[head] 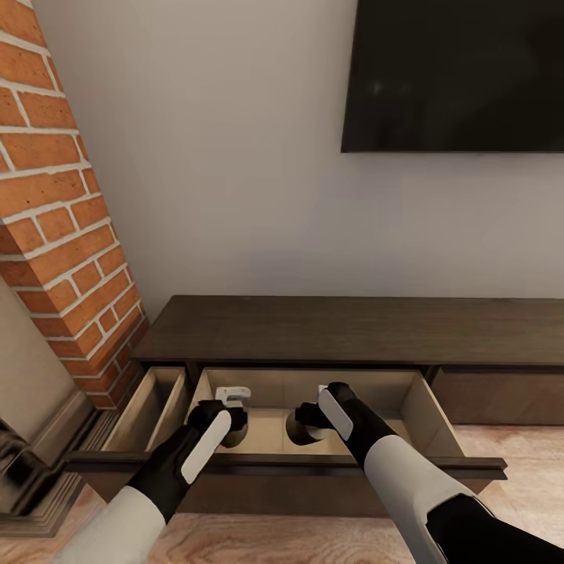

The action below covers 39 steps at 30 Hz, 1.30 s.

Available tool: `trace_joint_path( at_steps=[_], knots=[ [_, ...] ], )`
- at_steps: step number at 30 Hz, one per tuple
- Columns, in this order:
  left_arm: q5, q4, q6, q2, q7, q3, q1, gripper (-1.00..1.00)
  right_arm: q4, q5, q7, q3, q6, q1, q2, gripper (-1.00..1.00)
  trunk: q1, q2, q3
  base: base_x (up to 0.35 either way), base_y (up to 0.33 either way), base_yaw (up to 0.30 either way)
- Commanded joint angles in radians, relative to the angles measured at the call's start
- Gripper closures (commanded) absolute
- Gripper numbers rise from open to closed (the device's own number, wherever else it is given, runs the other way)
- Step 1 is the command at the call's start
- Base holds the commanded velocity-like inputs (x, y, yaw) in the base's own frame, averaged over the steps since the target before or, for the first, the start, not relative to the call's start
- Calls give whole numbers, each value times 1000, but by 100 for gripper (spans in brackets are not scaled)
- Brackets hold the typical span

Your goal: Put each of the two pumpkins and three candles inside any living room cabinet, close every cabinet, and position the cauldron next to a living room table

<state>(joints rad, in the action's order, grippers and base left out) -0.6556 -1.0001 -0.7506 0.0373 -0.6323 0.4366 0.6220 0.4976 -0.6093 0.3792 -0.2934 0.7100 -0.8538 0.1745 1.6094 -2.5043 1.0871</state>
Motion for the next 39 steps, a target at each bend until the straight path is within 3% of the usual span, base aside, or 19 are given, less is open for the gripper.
trace_joint_path(
  at_steps=[1,3,9,18,24,32,39],
  knots=[
    [-13,21,15,0,-6,6,7,100,1,-9,9,-3,2,-1,0,100,0,0,1,0,0,0],
    [-13,95,55,1,27,16,31,100,1,-9,9,-3,2,-1,0,100,0,0,1,0,0,0],
    [-10,156,85,0,83,22,53,100,1,-9,9,-3,2,-1,0,100,0,0,1,0,0,0],
    [-13,161,112,-1,91,49,56,100,1,-9,9,-3,2,-1,0,100,0,0,1,0,0,0],
    [-12,161,154,-5,91,52,55,100,1,-9,8,-3,1,-1,0,100,2,-2,24,0,0,0],
    [28,161,197,-3,89,91,54,100,1,-9,7,-3,0,-1,0,100,6,-4,55,0,0,0],
    [33,160,202,-2,88,94,53,100,2,-9,5,-3,0,-1,0,100,6,-4,55,0,0,0]
  ],
)
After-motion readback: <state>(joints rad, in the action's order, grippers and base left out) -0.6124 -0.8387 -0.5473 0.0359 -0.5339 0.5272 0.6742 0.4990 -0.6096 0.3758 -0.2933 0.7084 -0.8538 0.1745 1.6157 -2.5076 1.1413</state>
